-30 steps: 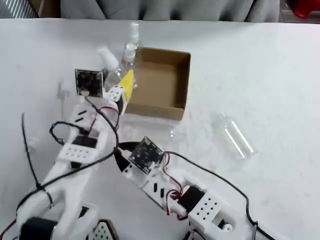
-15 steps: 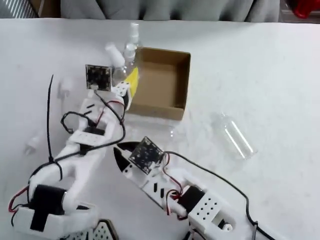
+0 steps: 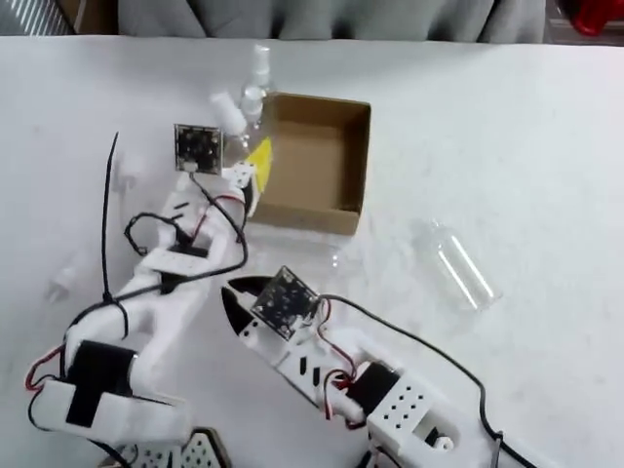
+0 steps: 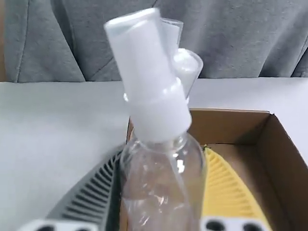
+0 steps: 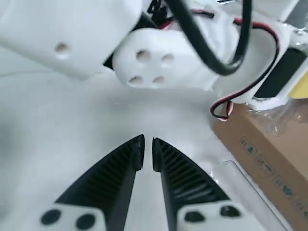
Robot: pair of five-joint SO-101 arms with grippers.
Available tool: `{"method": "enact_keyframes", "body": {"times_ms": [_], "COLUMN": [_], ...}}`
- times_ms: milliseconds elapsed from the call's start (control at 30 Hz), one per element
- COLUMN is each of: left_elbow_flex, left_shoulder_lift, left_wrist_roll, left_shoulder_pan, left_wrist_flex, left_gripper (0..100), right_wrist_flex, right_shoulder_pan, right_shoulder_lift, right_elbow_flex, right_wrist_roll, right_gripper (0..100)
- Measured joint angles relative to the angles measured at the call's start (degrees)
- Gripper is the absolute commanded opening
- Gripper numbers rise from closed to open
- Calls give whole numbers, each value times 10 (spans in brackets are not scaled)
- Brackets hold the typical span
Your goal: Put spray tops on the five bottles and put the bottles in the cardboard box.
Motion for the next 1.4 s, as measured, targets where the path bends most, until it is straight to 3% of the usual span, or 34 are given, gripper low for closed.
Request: {"method": "enact_keyframes", "body": {"times_ms": [1067, 1400], "left_elbow_flex": [-6, -7], "left_shoulder_lift": [36, 102], "left_wrist_roll": [0, 0], "left_shoulder_pan": [0, 0], "left_wrist_flex": [0, -65], "left_gripper": [20, 20], "right_wrist_flex": [0, 0], "right_shoulder_pan": [0, 0], "right_shoulder_lift": [0, 0], "right_elbow_flex": [0, 0], "right_wrist_roll": [0, 0], "right_gripper": [15, 15]}}
